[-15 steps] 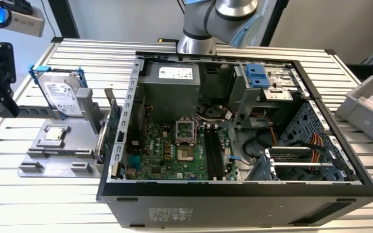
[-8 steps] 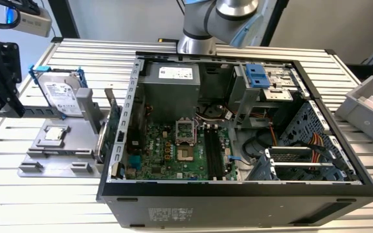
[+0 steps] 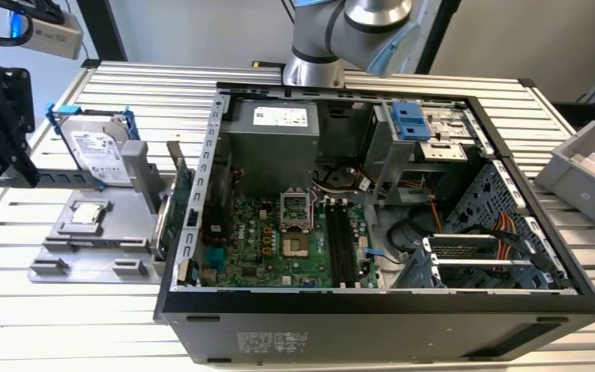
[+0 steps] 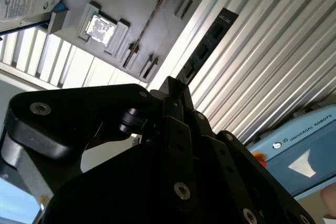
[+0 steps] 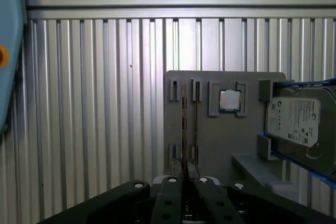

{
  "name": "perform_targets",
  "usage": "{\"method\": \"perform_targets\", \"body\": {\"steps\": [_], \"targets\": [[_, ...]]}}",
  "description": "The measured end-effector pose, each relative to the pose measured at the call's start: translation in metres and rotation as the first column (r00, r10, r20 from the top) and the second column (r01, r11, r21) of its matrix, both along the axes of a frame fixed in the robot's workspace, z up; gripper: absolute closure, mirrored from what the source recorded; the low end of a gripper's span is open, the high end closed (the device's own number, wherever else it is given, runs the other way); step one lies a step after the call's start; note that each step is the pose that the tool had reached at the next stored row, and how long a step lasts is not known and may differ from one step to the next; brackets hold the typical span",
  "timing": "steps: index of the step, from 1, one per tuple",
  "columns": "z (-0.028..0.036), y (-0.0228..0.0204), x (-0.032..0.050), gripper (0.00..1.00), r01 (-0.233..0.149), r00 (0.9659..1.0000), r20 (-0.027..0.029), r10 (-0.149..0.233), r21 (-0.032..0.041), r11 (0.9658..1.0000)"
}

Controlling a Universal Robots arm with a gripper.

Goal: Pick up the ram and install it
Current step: 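Pick up the ram and move it above insertion slot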

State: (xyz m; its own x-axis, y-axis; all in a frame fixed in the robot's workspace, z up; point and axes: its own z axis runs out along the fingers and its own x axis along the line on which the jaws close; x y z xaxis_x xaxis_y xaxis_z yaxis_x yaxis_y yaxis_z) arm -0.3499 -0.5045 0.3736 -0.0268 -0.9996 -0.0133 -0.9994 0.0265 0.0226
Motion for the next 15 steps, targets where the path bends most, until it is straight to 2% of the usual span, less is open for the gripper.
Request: {"method": "perform_targets", "body": {"steps": [15], "targets": [[0.0,0.0,0.0004,1.0,0.0,1.0,0.0,0.0,0.0,1.0]]}}
